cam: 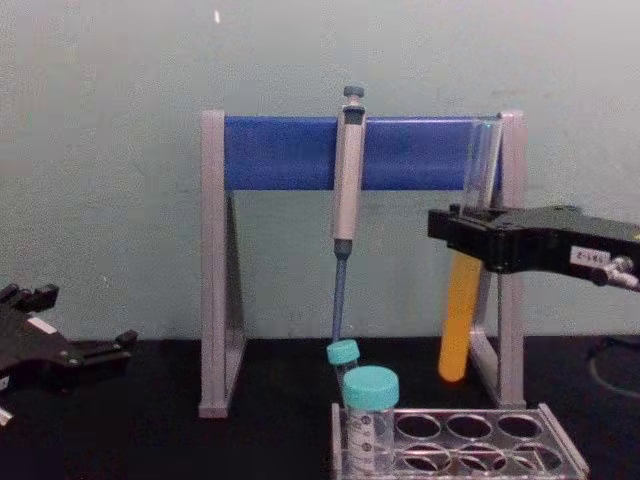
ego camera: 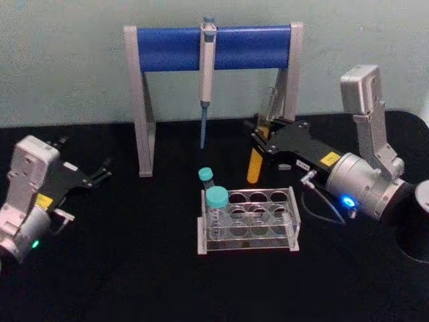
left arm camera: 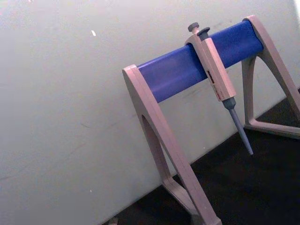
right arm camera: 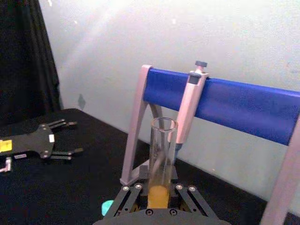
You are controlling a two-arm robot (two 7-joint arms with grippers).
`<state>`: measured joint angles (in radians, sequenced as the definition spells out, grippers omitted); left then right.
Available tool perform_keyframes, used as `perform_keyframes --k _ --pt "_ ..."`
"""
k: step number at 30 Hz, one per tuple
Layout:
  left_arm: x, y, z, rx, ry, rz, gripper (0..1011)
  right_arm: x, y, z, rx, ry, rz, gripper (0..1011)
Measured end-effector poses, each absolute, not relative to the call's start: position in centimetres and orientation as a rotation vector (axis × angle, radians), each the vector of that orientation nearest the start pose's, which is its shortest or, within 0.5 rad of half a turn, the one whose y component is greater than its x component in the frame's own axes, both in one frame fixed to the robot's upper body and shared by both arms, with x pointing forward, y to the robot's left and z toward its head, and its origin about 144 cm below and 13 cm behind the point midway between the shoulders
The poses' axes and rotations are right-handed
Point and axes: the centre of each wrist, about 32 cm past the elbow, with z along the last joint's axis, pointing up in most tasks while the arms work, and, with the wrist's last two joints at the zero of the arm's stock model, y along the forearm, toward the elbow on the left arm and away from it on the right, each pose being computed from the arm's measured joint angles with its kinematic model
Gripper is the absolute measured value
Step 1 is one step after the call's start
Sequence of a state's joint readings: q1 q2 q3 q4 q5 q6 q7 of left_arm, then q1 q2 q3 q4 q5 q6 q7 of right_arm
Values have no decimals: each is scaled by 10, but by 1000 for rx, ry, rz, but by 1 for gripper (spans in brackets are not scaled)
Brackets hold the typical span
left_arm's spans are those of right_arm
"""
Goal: Pick up the test tube from the test tube rack, shake it, then place it back into the test tube rack.
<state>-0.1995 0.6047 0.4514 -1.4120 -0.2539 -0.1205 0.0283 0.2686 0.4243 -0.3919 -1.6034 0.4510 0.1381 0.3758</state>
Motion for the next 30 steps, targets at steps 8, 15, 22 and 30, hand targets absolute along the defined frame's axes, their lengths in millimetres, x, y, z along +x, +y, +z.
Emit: perform_keyframes --k 8,15,22,30 --pt "489 310 1140 304 -285 1248 1001 506 -236 1217 -47 -19 -841 232" --pt "489 310 1140 304 -285 1248 1001 506 -236 1217 -49 -21 -844 232" --pt "489 310 1140 304 -285 1248 1001 506 -236 1217 -51 -22 -844 230" --pt "489 310 1140 304 -285 1248 1001 506 -236 1217 -50 -22 -840 232"
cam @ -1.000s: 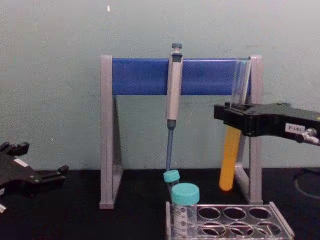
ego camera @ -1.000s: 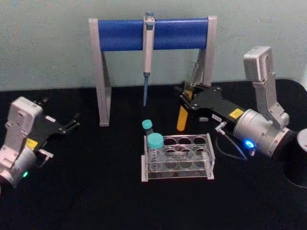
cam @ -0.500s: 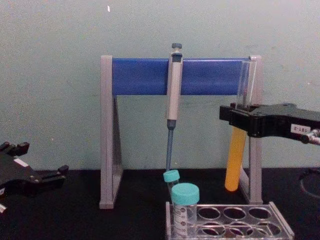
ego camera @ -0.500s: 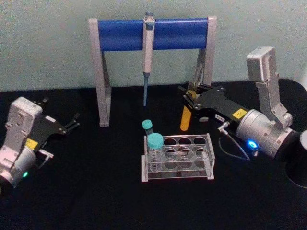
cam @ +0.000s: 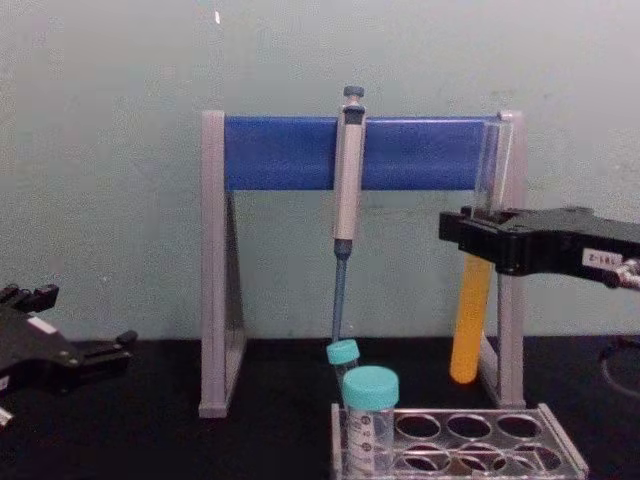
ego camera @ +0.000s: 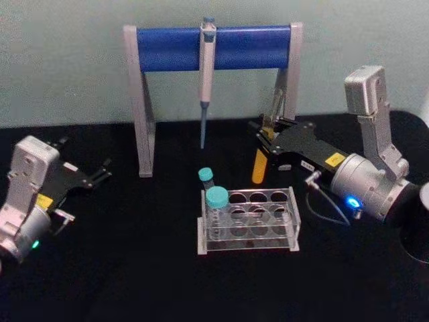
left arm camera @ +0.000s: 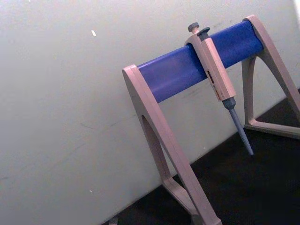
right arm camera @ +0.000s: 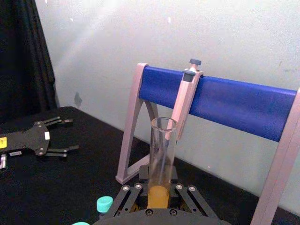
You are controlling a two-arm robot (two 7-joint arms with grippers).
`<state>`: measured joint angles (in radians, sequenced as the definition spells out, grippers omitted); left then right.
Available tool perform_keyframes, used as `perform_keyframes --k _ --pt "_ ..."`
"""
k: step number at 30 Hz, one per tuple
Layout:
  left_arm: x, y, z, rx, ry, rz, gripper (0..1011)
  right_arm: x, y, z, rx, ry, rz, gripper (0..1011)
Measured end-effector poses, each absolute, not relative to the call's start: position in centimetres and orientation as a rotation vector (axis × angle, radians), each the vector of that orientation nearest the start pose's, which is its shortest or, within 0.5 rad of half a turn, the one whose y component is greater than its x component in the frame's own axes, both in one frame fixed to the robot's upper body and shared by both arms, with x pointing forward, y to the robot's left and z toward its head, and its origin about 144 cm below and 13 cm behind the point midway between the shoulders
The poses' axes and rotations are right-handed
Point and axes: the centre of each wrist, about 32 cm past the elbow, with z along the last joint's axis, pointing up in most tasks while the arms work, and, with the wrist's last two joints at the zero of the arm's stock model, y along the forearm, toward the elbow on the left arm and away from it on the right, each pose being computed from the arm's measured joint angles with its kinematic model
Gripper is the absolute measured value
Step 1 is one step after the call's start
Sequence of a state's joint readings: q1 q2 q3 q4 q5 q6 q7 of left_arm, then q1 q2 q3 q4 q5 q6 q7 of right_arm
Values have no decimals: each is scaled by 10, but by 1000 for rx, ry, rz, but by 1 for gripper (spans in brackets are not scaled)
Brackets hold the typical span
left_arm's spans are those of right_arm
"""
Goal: Pick up the test tube from the test tube rack, shake it, then place it back into the test tube rack.
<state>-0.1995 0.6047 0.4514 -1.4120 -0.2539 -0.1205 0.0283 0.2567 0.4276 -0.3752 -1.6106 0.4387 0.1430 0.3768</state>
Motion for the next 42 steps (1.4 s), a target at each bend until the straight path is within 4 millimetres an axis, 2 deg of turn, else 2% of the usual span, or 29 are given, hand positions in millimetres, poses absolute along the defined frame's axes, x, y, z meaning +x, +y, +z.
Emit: perform_keyframes --k 42 --pt "489 310 1140 305 -285 1248 1001 503 -237 1220 -50 -40 -834 232"
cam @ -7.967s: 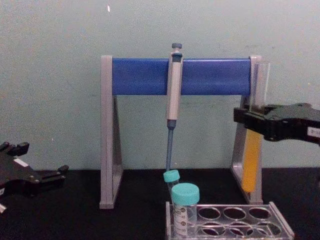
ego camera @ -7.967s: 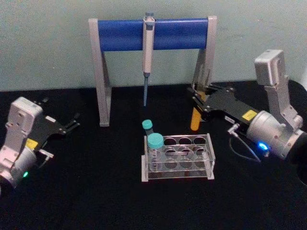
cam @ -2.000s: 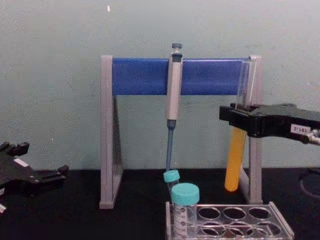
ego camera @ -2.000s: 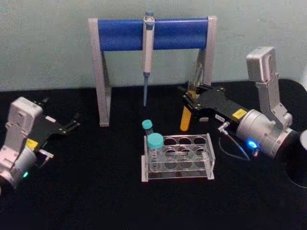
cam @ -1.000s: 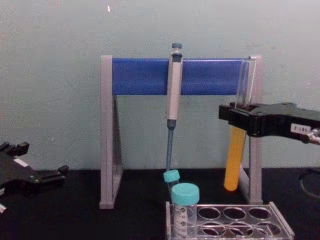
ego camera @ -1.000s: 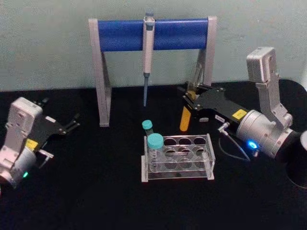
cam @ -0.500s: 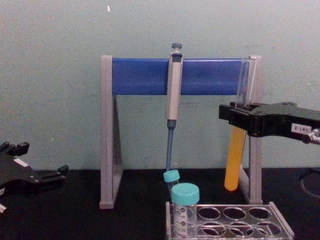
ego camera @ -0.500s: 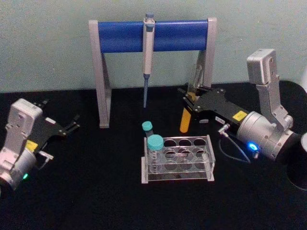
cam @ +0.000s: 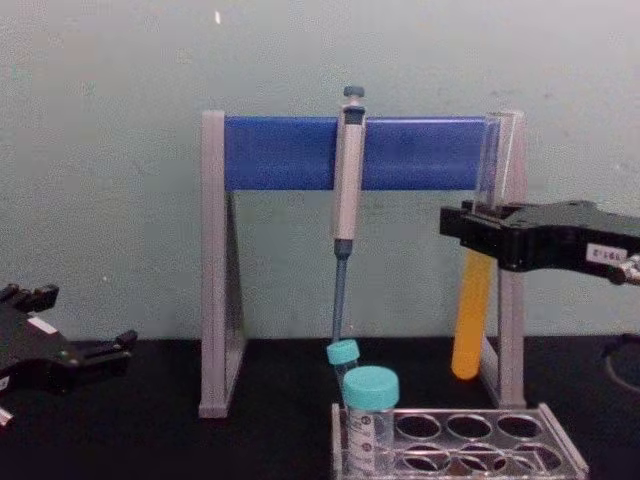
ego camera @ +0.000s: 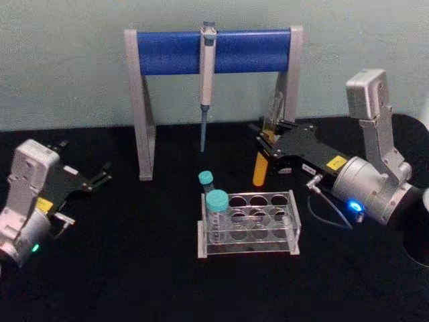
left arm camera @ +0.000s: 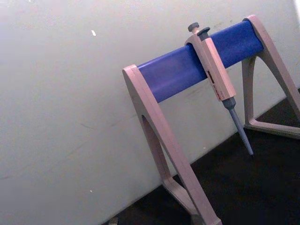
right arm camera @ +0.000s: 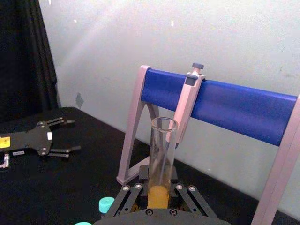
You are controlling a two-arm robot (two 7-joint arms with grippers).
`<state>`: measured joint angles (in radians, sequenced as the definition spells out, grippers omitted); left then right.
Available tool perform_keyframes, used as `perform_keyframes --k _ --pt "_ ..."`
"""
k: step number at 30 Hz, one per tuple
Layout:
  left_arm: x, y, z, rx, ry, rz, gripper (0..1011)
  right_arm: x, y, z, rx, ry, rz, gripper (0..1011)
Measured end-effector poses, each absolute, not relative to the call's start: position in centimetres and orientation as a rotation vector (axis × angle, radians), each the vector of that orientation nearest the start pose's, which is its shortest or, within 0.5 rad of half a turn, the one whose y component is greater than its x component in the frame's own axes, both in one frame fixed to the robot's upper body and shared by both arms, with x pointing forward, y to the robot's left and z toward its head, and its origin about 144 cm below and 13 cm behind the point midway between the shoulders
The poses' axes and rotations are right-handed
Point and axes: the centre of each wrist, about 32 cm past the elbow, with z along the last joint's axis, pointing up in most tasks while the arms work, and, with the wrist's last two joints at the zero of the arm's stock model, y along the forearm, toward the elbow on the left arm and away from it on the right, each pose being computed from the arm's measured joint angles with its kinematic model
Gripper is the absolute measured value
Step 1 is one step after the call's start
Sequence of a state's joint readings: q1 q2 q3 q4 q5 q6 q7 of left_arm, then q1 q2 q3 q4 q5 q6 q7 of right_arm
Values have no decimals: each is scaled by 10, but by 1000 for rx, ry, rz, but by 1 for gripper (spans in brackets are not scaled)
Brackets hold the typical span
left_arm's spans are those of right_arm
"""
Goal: Pick up the test tube from the test tube rack, shake it, then place it back into the test tube rack.
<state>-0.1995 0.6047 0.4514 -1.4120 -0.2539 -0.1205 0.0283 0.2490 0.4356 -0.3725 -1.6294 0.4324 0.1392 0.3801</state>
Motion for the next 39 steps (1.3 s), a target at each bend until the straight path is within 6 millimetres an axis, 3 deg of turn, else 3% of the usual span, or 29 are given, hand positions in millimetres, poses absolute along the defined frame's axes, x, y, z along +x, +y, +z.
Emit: perform_keyframes --k 18,39 --pt "489 310 1140 304 -285 1248 1001 489 -242 1212 -94 -56 -802 230" --pt "489 310 1140 305 -285 1248 1001 494 -240 1201 -106 -44 -801 230"
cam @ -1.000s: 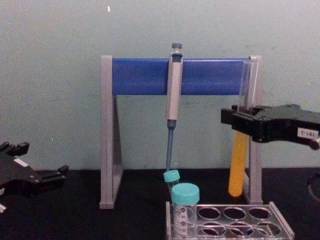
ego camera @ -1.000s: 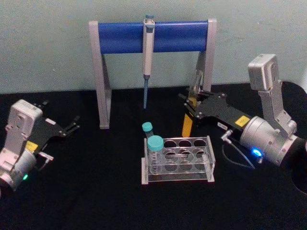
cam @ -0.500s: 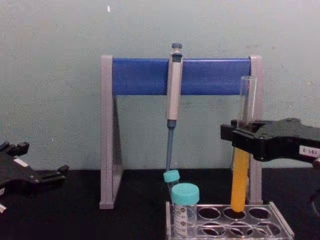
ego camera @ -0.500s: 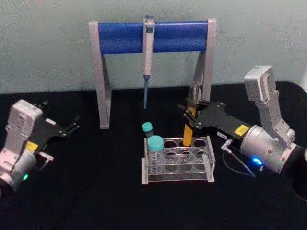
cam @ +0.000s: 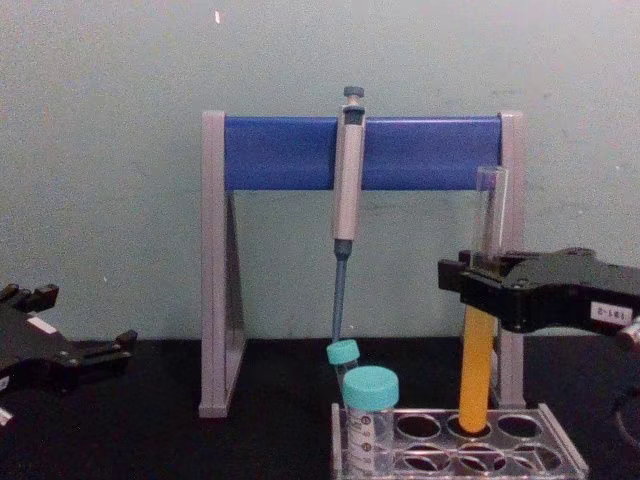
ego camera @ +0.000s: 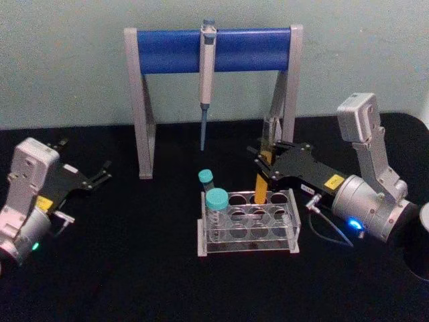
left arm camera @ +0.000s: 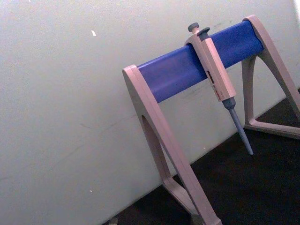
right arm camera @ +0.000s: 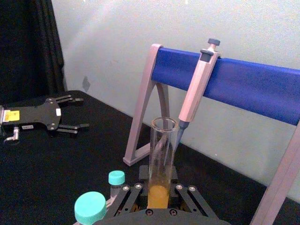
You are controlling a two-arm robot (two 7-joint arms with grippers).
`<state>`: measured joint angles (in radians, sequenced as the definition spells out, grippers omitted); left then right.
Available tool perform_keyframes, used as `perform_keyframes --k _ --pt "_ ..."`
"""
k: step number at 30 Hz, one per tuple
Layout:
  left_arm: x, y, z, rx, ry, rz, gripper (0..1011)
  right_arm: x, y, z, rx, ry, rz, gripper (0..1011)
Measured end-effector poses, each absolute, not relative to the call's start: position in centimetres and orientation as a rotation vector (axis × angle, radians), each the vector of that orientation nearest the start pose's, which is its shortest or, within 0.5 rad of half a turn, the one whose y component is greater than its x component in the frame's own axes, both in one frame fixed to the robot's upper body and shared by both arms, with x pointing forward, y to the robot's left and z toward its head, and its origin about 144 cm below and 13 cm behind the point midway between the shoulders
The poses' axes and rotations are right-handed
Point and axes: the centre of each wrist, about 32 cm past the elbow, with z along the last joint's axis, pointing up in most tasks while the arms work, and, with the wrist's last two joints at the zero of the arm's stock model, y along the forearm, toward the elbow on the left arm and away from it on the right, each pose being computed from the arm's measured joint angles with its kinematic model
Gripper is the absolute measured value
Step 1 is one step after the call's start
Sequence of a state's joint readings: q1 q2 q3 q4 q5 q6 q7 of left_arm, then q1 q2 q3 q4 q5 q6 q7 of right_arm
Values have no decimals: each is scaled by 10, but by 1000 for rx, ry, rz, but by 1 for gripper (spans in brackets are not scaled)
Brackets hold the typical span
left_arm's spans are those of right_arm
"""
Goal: Pick up the test tube from the test tube rack, shake it, then place it back into the test tube rack.
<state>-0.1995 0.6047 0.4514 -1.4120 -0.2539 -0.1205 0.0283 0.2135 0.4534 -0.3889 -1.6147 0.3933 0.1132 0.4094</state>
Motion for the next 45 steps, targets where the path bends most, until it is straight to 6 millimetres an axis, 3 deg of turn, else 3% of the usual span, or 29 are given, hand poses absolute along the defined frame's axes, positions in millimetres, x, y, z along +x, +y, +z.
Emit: perform_keyframes --k 45 --pt "489 310 1140 305 -285 1248 1001 497 -237 1172 -165 38 -817 230"
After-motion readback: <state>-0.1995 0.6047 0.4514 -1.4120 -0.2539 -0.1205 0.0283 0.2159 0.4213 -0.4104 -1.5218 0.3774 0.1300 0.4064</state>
